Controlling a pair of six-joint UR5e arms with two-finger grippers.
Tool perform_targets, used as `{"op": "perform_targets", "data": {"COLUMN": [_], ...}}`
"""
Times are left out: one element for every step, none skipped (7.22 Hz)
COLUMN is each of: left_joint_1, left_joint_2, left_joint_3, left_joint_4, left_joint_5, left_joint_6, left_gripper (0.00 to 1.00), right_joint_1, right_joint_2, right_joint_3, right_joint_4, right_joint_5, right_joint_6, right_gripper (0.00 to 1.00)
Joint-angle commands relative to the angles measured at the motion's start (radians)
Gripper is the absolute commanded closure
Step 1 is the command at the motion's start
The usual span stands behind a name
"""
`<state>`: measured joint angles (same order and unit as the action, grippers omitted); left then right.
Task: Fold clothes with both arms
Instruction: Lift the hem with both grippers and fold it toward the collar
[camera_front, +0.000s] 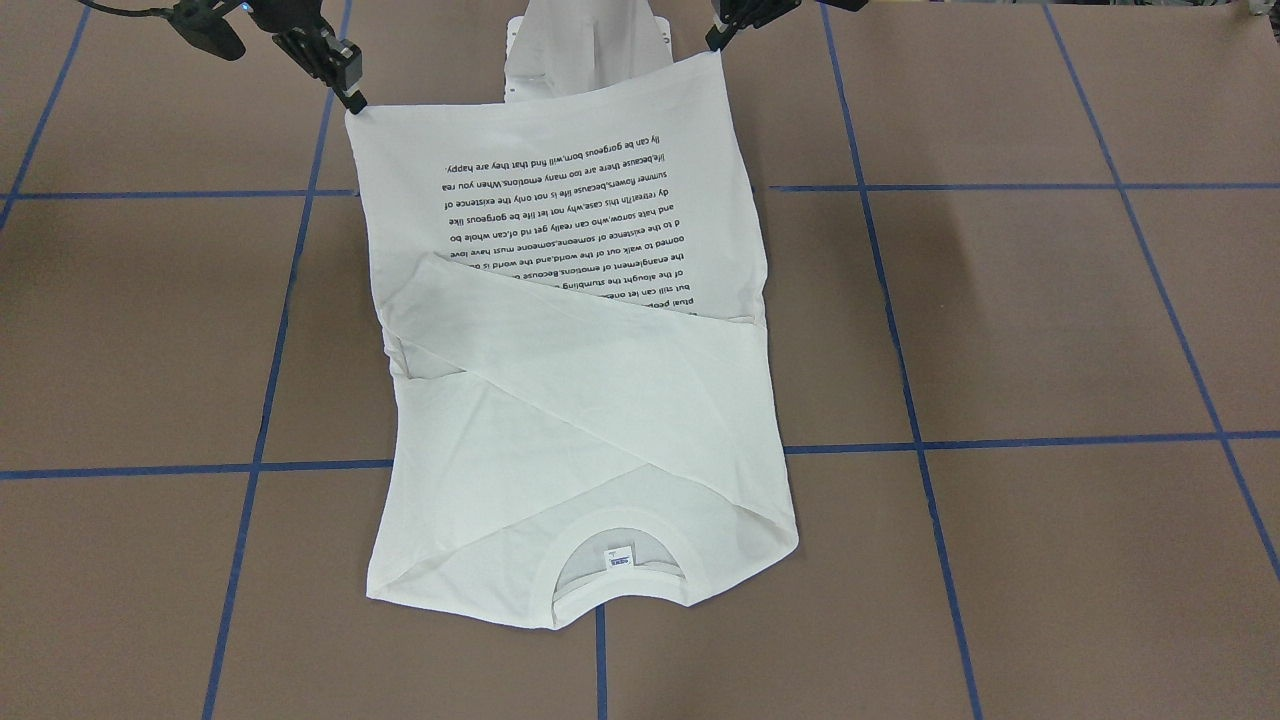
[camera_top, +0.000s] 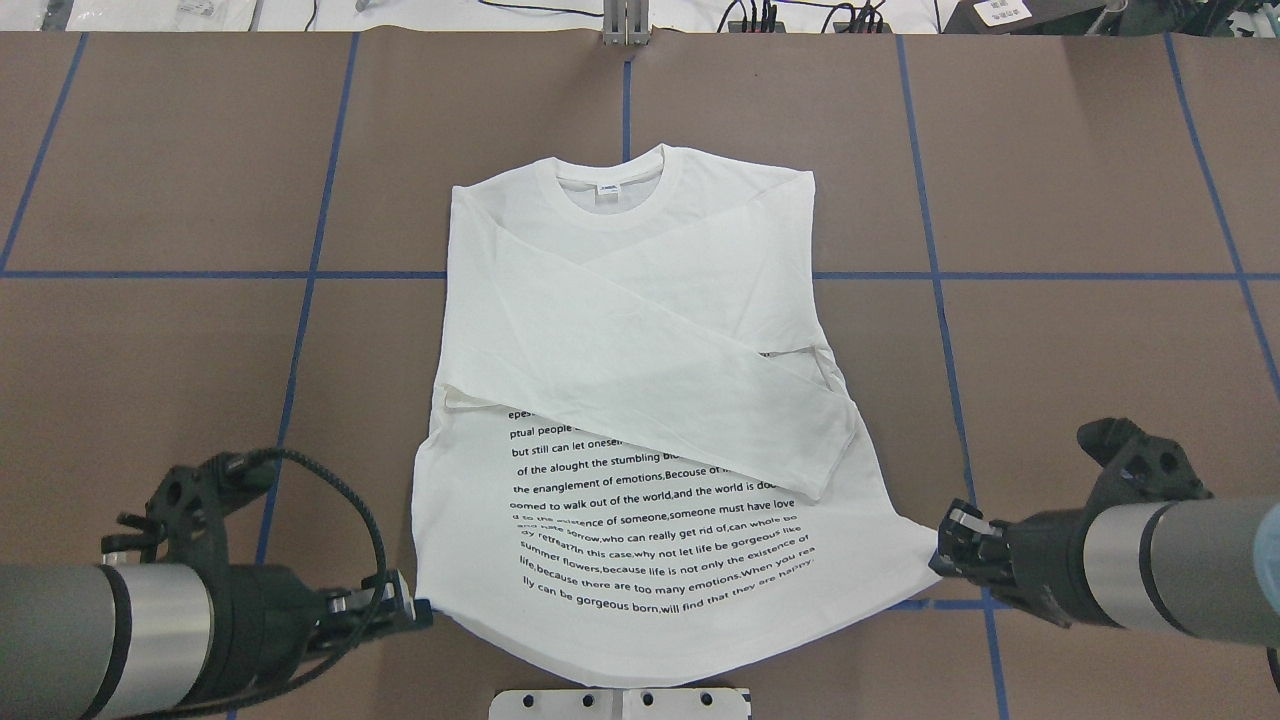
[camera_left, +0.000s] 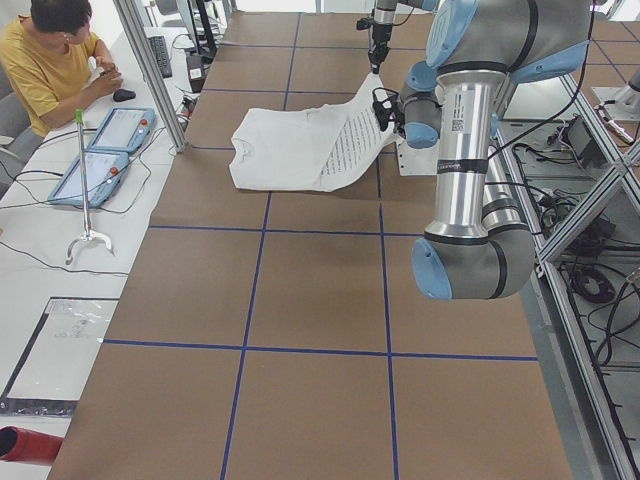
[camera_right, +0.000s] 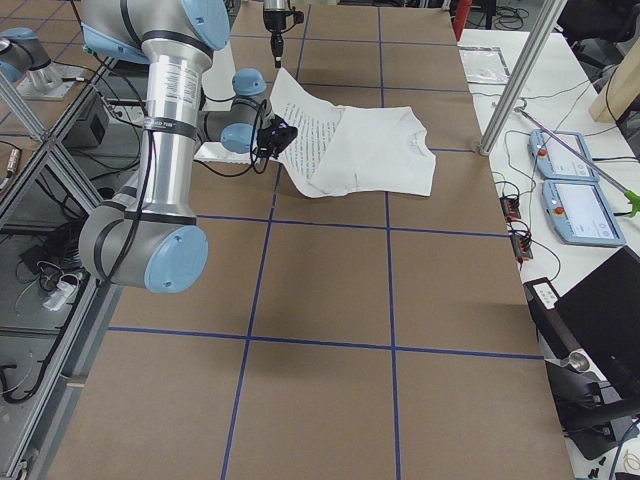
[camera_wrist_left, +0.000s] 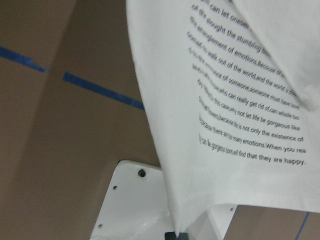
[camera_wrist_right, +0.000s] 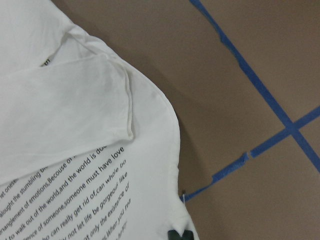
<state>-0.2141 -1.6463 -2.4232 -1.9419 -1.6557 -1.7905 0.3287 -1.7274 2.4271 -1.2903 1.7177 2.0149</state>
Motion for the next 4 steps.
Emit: {"op": "perform_targets", "data": {"left_joint_1": [-0.201,-0.303,-0.358,-0.431], "left_joint_2": [-0.148,-0.223,-0.275,-0.323], "left_joint_3": [0.193,0.311,0.414,0.523], "left_joint_4": [0.001,-0.005,-0.024,-0.101], "left_joint_5": [-0.006,-0.007,-0.006,-0.006], "left_joint_6": [0.208,0.280,0.322,0.344], "left_gripper": [1.00,1.00,1.00,1.00], "right_joint_1": [0.213,0.289,0.359,0.422], "right_joint_2": [0.284,0.415,0.452,0.498], "right_joint_3": [-0.156,-0.243,-0.317,-0.404], "right_joint_4": [-0.256,-0.352,-0.377,-0.379], "right_joint_5": [0.048,0.051,0.051,0.048], "right_joint_6": [-0.233,-0.305,-0.391,-0.488], "right_gripper": [1.00,1.00,1.00,1.00]}}
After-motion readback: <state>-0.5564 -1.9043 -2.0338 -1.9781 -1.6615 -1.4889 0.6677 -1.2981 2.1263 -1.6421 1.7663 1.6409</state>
